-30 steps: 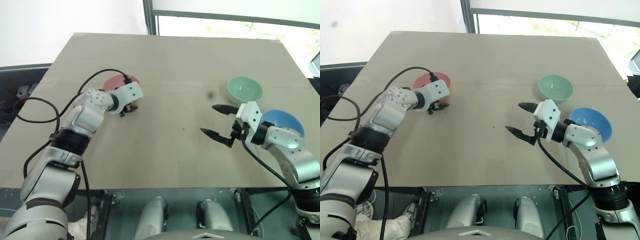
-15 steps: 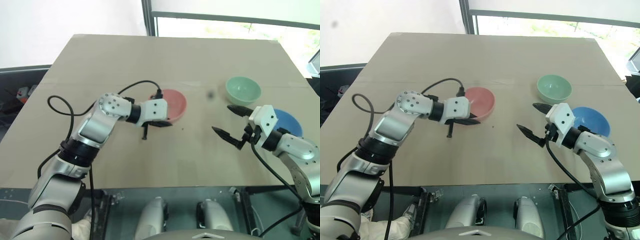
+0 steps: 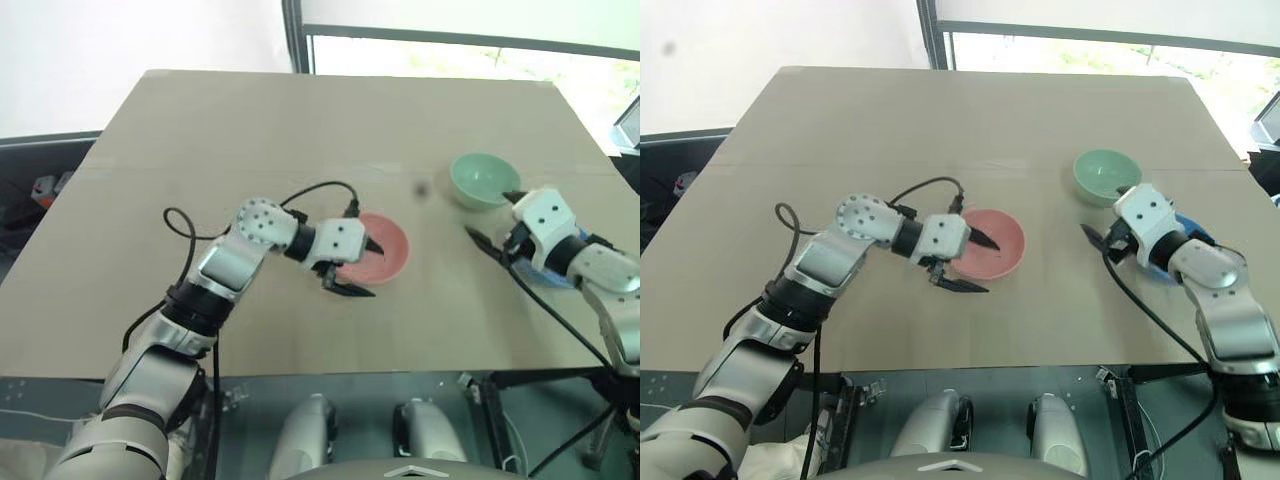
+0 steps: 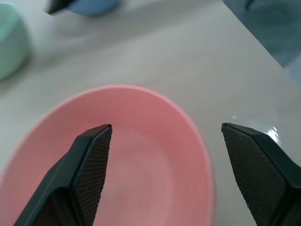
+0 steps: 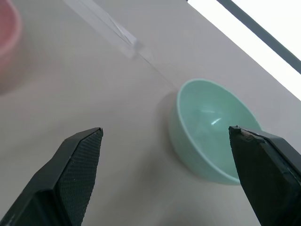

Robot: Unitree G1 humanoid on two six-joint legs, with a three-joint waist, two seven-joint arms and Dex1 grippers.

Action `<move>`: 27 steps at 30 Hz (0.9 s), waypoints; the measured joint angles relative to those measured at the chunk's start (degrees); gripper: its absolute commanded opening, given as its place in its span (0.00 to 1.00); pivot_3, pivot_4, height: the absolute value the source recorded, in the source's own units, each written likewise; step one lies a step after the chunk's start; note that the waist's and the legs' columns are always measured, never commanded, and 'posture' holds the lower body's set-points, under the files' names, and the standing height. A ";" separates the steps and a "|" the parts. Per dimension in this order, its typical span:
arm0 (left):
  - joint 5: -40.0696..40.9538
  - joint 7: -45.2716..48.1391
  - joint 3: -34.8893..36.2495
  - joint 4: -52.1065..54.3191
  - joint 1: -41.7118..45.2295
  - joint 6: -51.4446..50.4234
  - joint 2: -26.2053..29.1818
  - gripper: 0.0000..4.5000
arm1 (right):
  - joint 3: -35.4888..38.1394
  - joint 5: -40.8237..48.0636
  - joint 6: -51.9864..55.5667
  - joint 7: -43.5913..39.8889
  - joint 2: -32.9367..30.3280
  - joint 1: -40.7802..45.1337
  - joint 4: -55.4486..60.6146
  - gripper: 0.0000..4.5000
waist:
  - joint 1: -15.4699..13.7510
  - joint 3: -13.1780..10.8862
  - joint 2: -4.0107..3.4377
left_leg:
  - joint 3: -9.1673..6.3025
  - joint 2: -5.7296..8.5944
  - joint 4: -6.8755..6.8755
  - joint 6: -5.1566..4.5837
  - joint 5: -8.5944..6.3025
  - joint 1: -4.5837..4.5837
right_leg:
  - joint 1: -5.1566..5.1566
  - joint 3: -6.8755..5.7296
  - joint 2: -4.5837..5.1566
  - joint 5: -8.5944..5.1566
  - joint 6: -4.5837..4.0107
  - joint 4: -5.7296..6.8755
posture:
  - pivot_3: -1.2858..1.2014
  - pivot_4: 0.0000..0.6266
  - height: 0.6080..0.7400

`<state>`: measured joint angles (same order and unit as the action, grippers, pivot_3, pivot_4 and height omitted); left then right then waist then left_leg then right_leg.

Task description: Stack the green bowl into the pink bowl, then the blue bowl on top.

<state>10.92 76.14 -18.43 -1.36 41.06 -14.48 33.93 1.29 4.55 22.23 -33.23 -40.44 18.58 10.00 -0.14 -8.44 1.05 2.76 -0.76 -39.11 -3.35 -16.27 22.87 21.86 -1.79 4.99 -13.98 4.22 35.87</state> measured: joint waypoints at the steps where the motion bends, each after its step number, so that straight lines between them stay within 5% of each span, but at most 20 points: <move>1: 3.78 -1.55 4.30 1.95 -2.16 -3.22 -0.01 0.82 | -2.43 -1.70 -1.21 -0.40 0.09 3.31 -4.23 1.00 | 0.52 0.00 -0.05 | 0.04 -0.14 0.01 0.00 0.00 -0.05 | 0.00 0.07 0.01 0.00 0.00 0.00 | 0.52 0.24 1.00; 4: 10.75 -7.44 13.94 6.77 -8.39 -4.99 -2.32 0.82 | -7.01 -5.99 -4.64 -1.57 0.62 10.76 -15.70 1.00 | 0.96 -0.02 -0.06 | 0.02 -0.22 0.02 0.00 0.00 0.00 | 0.01 0.04 0.04 0.00 0.00 -0.04 | 0.52 0.24 1.00; 9: 15.00 -13.04 22.37 16.73 -20.67 -10.56 2.32 0.82 | -12.74 -10.71 -10.93 -3.81 4.33 22.64 -36.49 1.00 | 1.08 -0.05 -0.09 | 0.06 -0.22 0.16 0.02 0.00 0.00 | 0.01 0.05 0.05 0.01 -0.01 -0.04 | 0.52 0.24 1.00; 20: 21.68 -28.19 29.78 29.51 -31.35 -18.27 1.66 0.85 | -14.61 -15.55 -20.61 -7.36 7.29 34.92 -61.57 0.01 | 0.85 -0.09 -0.08 | -0.06 -0.19 0.14 0.07 0.01 0.00 | -0.06 -0.07 0.08 0.01 -0.02 -0.06 | 0.52 0.24 1.00; 27: 21.88 -32.10 29.80 29.54 -32.63 -17.61 0.46 0.85 | -13.24 -12.99 -20.14 -13.44 6.01 33.34 -51.06 0.01 | 1.05 -0.16 -0.20 | -0.05 -0.26 0.16 0.15 0.05 -0.04 | -0.04 -0.07 0.04 0.01 -0.01 -0.06 | 0.52 0.24 1.00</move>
<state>32.80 44.04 11.37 28.18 8.43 -32.08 34.39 -11.95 -8.44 2.10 -46.66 -34.43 51.92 -41.06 0.91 -8.60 0.85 2.70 -1.01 -38.95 -3.20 -16.22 22.84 21.82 -1.85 5.02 -13.97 4.21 35.81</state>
